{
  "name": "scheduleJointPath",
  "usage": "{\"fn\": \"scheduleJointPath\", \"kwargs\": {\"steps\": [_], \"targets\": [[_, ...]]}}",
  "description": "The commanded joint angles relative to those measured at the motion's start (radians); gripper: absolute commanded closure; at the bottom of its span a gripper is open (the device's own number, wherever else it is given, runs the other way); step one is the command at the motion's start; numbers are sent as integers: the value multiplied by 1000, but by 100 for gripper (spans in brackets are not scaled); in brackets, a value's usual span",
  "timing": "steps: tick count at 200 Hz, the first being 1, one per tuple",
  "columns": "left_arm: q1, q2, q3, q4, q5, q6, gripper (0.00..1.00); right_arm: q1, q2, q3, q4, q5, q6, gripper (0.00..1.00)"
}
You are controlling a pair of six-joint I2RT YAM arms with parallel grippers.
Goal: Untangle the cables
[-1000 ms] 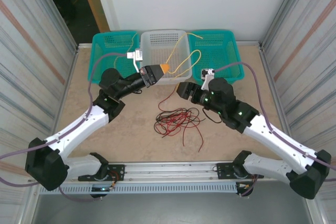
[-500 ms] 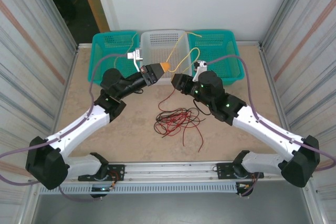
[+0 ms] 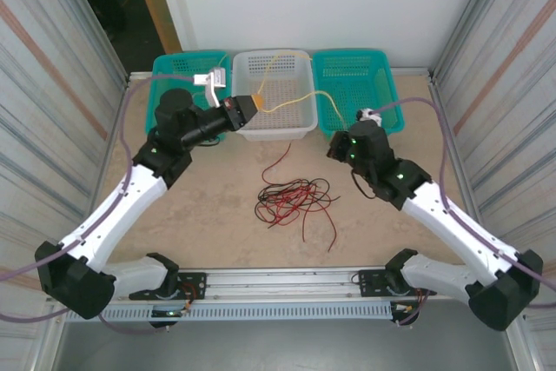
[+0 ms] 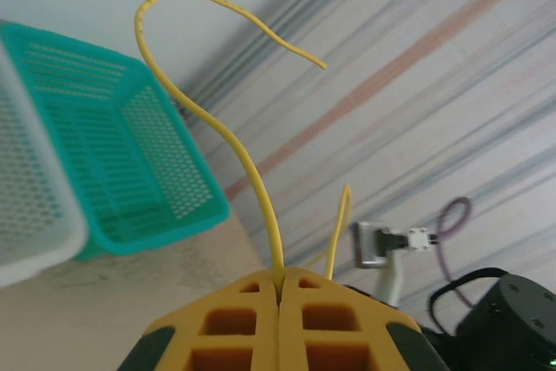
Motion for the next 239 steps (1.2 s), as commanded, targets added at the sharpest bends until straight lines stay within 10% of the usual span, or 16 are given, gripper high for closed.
{"fn": "scheduleJointPath", "kwargs": {"steps": [1, 80, 135, 176, 239], "targets": [[34, -2, 96, -351, -53, 218, 100, -76, -108, -27, -179, 56, -52, 100], [131, 15, 167, -509, -114, 328, 100, -108, -113, -20, -223, -28, -92, 100], [375, 23, 103, -325, -15, 169, 100, 68, -32, 64, -309, 70, -95, 50], [576, 99, 146, -183, -19, 43, 100, 77, -42, 90, -306, 31, -84, 48], [624, 314, 334, -235, -171, 111, 100, 78, -71, 93, -316, 12, -66, 47]]}}
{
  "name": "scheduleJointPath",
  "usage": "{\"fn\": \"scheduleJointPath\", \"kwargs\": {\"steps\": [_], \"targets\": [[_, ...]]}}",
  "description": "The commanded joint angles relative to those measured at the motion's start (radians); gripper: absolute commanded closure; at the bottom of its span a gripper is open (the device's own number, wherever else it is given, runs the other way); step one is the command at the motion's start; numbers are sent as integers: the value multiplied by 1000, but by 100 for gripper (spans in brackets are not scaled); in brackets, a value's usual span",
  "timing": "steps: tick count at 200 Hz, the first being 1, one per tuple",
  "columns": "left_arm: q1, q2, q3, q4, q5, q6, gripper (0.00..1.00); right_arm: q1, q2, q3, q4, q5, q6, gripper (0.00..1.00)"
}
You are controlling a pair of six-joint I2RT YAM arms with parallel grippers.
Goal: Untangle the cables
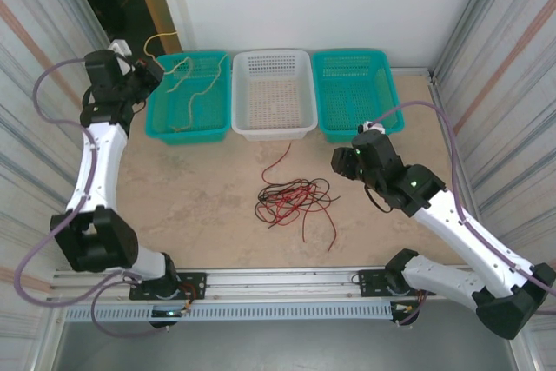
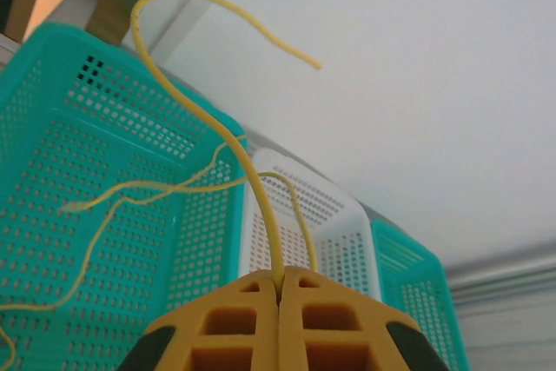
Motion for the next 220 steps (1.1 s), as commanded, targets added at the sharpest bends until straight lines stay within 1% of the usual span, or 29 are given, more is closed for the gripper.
{"fn": "scheduleJointPath", "kwargs": {"steps": [1, 26, 60, 66, 72, 78, 87, 101, 126, 145, 156, 165, 172, 182, 200, 220], "targets": [[15, 37, 48, 16, -62, 17, 100, 7, -25, 27, -27, 7, 27, 47], [18, 123, 110, -47, -51, 45, 100, 7, -38, 13, -31, 4, 37, 47], [18, 224, 143, -68, -16, 63, 100, 9, -32, 6, -27, -8, 47, 47], [19, 243, 158, -81, -4, 68, 94, 8, -29, 6, -25, -10, 49, 47], [18, 267, 170, -90, 13, 69, 81, 10, -26, 8, -24, -12, 51, 47], [19, 286, 179, -94, 33, 69, 71, 11, -23, 9, -22, -14, 51, 47], [17, 309, 189, -99, 61, 71, 60, 13, -19, 12, -21, -15, 51, 47], [8, 326, 189, -105, 82, 86, 52, 18, -13, 17, -23, -12, 50, 47], [-18, 301, 170, -145, 43, 146, 42, 21, -10, 13, -19, -9, 54, 47], [-54, 260, 157, -181, -16, 211, 38, 22, 1, 6, -10, -19, 57, 47], [-83, 235, 162, -222, -74, 254, 38, 24, 14, 6, -6, -28, 61, 47], [-111, 211, 161, -256, -129, 284, 38, 26, 15, 9, 0, -36, 62, 47], [-136, 186, 148, -270, -171, 301, 37, 30, 48, 9, 4, -39, 65, 47], [-186, 147, 117, -267, -197, 333, 37, 34, 70, 11, 10, -43, 71, 46], [-285, 84, 51, -265, -181, 392, 41, 36, 121, 12, 19, -68, 90, 45], [-375, 44, -27, -271, -55, 407, 45, 41, 173, 7, 44, -114, 110, 44]]}}
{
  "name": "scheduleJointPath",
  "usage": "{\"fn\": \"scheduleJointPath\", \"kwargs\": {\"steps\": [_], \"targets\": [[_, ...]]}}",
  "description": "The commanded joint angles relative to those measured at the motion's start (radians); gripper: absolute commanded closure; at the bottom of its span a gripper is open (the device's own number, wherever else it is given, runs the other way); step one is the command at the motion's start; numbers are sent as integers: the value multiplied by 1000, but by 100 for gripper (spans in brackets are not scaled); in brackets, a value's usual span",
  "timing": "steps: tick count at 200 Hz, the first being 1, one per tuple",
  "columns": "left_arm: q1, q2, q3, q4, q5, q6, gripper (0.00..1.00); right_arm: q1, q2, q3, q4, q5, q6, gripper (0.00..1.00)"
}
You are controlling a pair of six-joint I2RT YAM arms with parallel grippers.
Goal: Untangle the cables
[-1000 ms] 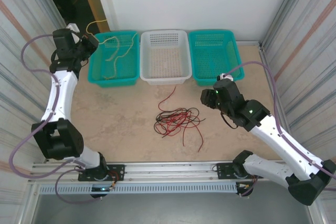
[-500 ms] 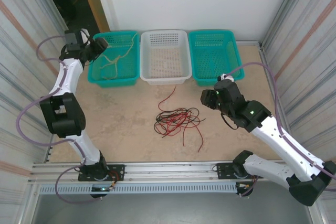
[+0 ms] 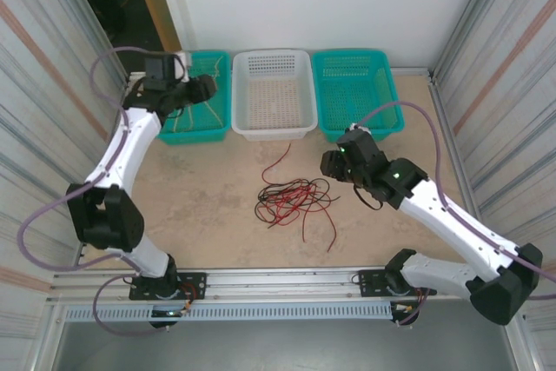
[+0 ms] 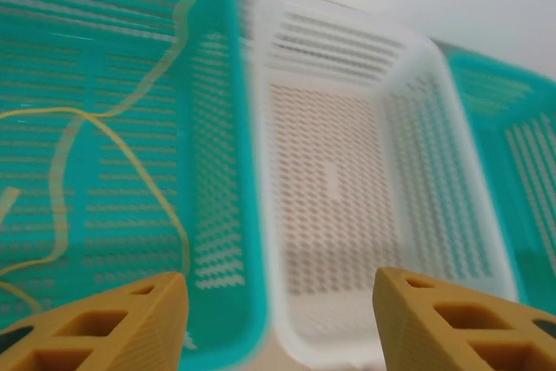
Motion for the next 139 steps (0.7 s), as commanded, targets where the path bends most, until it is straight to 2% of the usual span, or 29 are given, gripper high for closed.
{"fn": "scheduleJointPath", "kwargs": {"steps": [1, 18, 43, 65, 96, 114, 139], "targets": [[-85, -60, -79, -40, 88, 86, 45, 10, 53, 7, 32, -56, 51, 44], [-160, -62, -120, -93, 192, 107, 50, 11, 88, -5, 49, -82, 77, 41], [-295, -55, -179, -160, 185, 160, 51, 11, 127, -28, 73, -105, 116, 39], [-382, -22, -202, -209, 185, 163, 56, 12, 171, -46, 120, -162, 147, 40], [-442, -6, -260, -180, 209, 117, 61, 25, 250, -46, 148, -194, 198, 50], [-454, -11, -283, -180, 187, 104, 63, 34, 285, -47, 162, -208, 220, 58], [-452, -32, -313, -183, 140, 102, 64, 55, 326, -48, 202, -243, 240, 62]]}}
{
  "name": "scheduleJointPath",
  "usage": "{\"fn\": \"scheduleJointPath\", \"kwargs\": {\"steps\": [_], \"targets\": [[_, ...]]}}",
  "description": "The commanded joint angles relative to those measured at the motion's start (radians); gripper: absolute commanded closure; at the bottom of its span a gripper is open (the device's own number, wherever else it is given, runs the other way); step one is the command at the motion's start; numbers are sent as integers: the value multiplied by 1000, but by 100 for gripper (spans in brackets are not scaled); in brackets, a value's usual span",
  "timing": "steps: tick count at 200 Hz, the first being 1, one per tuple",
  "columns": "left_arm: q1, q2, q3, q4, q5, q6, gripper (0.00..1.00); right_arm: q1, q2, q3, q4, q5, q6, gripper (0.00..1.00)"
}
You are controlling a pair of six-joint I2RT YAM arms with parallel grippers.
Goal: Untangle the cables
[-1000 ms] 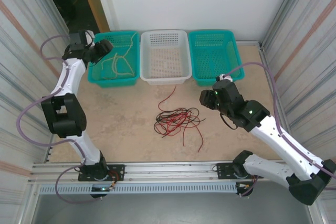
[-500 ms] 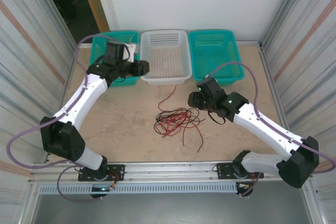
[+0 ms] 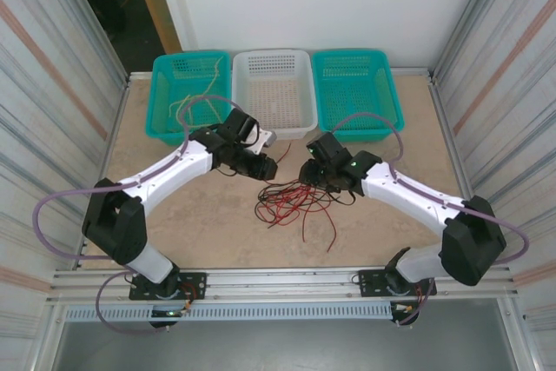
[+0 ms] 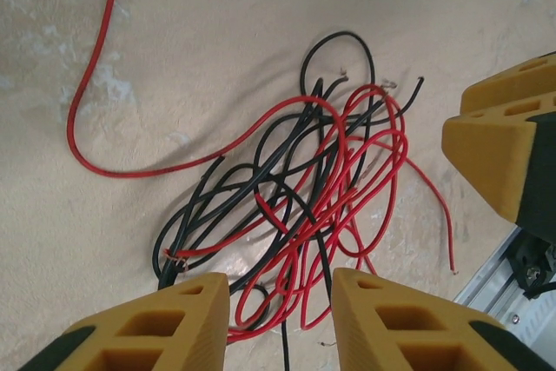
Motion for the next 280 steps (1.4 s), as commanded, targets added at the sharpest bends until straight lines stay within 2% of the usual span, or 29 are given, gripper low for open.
{"fn": "scheduleJointPath", "kwargs": {"steps": [1, 26, 88, 110, 131, 171, 188, 240, 280], "targets": [[-1, -27, -29, -17, -43, -12, 64, 23, 34, -7, 47, -42, 51, 62], [0, -54, -57, -10, -77, -17, 62, 43, 87, 24, 49, -46, 51, 61], [16, -51, -77, -12, -78, -21, 61, 46, 212, 96, 59, -67, 49, 61], [18, -37, -82, -16, -113, -27, 61, 46, 242, 123, 55, -70, 38, 66], [20, -27, -79, -18, -133, -29, 62, 47, 255, 133, 30, -65, 28, 75], [19, 4, -66, -10, -132, -33, 62, 58, 211, 85, -9, -40, 24, 92], [19, 30, -58, -1, -135, -47, 61, 60, 170, 50, -31, -25, 23, 95], [-14, 117, -22, 26, -175, -68, 61, 60, 54, -50, -100, 14, 25, 96], [-66, 185, 16, 29, -334, -26, 62, 58, 15, -87, -122, 28, 38, 90]]}}
